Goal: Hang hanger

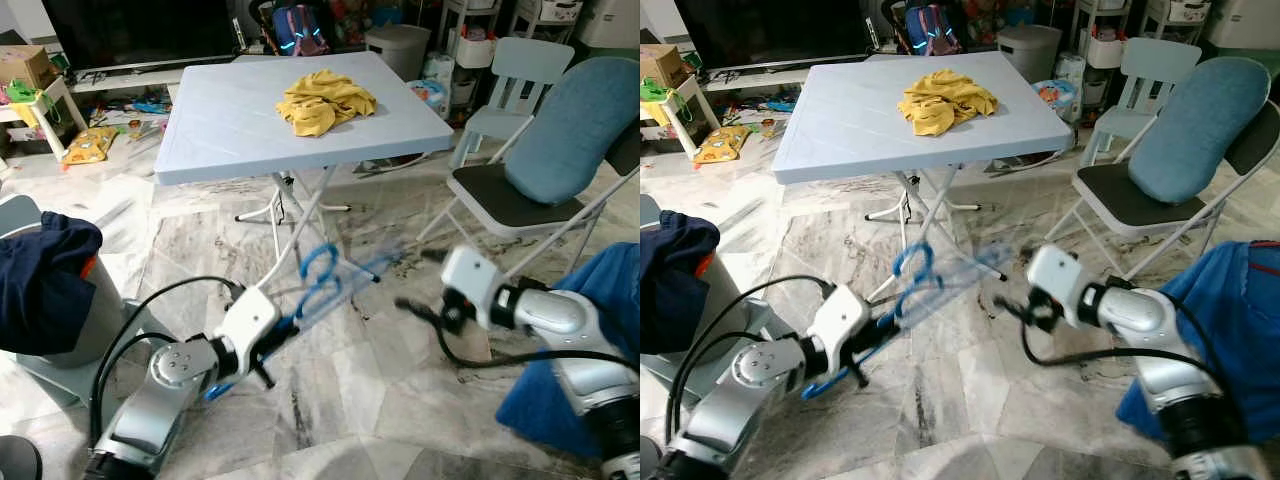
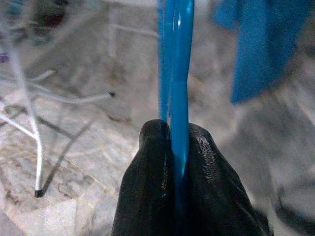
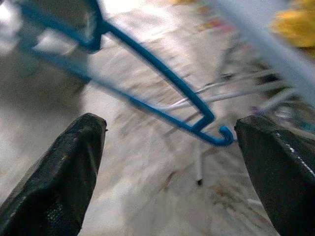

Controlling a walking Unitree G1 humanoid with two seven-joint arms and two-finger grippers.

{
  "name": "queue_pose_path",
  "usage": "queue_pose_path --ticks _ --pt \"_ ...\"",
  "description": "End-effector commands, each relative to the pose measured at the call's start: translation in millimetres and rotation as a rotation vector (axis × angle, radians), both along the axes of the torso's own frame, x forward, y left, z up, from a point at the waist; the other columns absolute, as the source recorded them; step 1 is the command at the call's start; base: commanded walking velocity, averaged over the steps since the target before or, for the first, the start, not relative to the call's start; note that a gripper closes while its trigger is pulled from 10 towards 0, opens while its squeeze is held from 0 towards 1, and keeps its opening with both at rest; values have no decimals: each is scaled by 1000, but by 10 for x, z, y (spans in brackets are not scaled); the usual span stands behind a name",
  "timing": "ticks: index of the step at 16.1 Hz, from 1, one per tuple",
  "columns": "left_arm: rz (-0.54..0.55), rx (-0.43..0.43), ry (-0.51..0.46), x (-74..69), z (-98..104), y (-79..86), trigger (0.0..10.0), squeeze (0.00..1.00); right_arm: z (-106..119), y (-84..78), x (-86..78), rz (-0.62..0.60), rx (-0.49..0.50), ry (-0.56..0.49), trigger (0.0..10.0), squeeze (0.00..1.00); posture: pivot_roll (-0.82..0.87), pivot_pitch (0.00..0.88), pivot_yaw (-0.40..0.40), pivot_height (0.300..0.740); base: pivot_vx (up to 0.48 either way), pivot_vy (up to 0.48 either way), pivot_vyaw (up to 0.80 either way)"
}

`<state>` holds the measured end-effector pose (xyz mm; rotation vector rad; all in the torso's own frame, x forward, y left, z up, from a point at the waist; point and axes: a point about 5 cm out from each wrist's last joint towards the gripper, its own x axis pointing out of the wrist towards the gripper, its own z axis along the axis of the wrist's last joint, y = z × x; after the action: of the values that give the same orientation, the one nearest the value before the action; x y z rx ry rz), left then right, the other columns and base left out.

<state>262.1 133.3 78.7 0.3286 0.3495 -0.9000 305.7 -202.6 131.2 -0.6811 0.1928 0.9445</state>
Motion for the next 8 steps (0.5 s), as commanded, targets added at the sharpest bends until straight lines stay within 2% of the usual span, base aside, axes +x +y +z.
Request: queue_pose_path --ticks 1,4,8 --pt "-66 37 -22 -32 14 -22 10000 0 58 -5 18 68 -52 5 10000 0 -110 0 13 740 0 0 0" --pt "-165 97 -9 -85 -33 -12 10000 0 112 -72 16 182 -140 43 10000 0 -111 0 13 740 0 0 0" --pt "-193 67 -57 -14 35 -64 10000 0 120 -34 -3 280 -160 105 10000 0 -118 0 10 740 0 0 0"
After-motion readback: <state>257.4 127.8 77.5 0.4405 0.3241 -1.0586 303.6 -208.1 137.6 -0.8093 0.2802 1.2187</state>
